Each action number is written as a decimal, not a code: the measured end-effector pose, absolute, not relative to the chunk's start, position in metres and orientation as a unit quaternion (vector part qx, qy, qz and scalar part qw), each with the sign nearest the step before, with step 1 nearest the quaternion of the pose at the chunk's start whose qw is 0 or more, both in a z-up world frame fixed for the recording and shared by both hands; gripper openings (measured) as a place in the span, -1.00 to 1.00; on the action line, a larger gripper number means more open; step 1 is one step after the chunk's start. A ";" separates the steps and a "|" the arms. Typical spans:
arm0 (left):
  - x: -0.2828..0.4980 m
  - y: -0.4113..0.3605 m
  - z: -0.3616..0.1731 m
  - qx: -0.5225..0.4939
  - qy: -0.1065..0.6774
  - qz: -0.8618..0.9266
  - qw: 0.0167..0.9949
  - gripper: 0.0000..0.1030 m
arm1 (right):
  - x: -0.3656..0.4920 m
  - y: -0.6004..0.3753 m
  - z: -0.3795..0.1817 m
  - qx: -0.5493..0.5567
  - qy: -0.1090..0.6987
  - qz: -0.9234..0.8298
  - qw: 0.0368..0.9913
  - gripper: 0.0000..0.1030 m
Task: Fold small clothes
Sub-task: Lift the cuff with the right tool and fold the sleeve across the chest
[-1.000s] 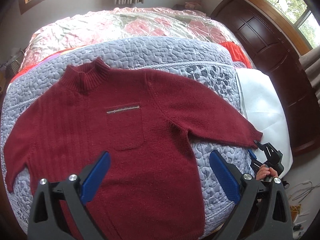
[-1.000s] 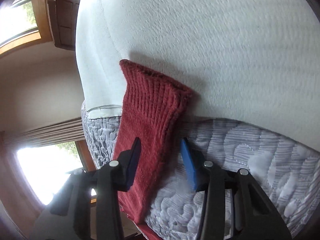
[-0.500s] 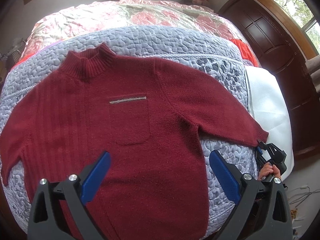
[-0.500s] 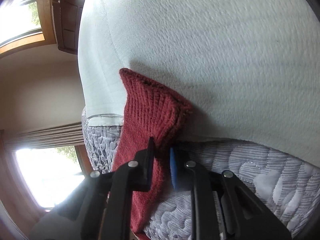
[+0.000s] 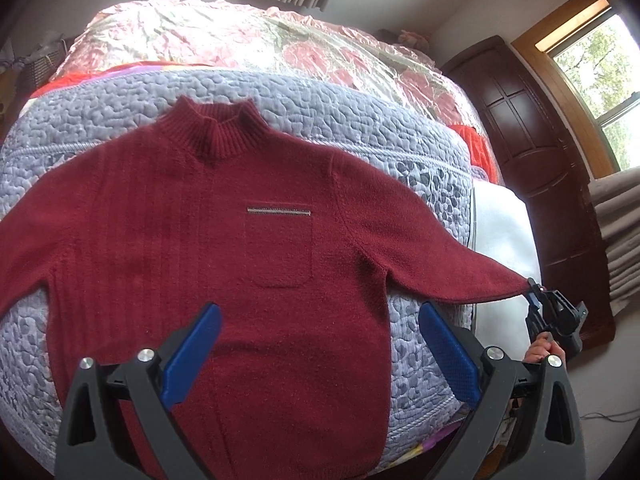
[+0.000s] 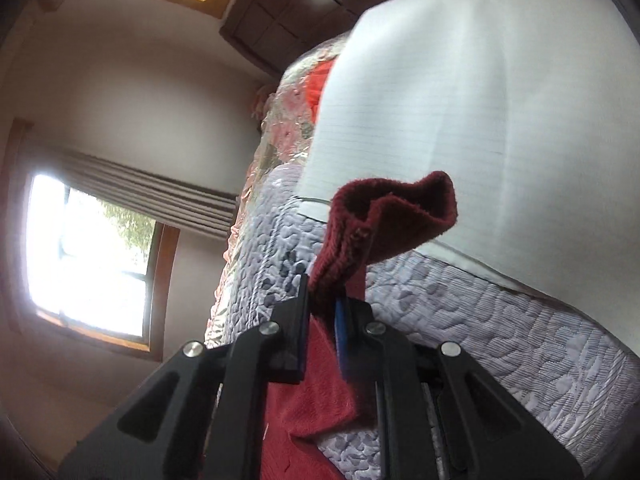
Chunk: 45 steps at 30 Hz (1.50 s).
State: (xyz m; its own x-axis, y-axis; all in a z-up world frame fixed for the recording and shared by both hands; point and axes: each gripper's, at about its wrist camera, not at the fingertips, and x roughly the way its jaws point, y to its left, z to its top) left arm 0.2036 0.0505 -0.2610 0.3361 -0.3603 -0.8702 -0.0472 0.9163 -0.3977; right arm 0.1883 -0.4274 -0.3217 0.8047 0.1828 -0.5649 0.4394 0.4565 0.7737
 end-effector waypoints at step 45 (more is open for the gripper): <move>0.161 0.238 -0.276 -0.358 0.492 -0.056 0.791 0.92 | 0.266 0.062 -0.291 -0.190 0.374 0.148 0.896 -0.82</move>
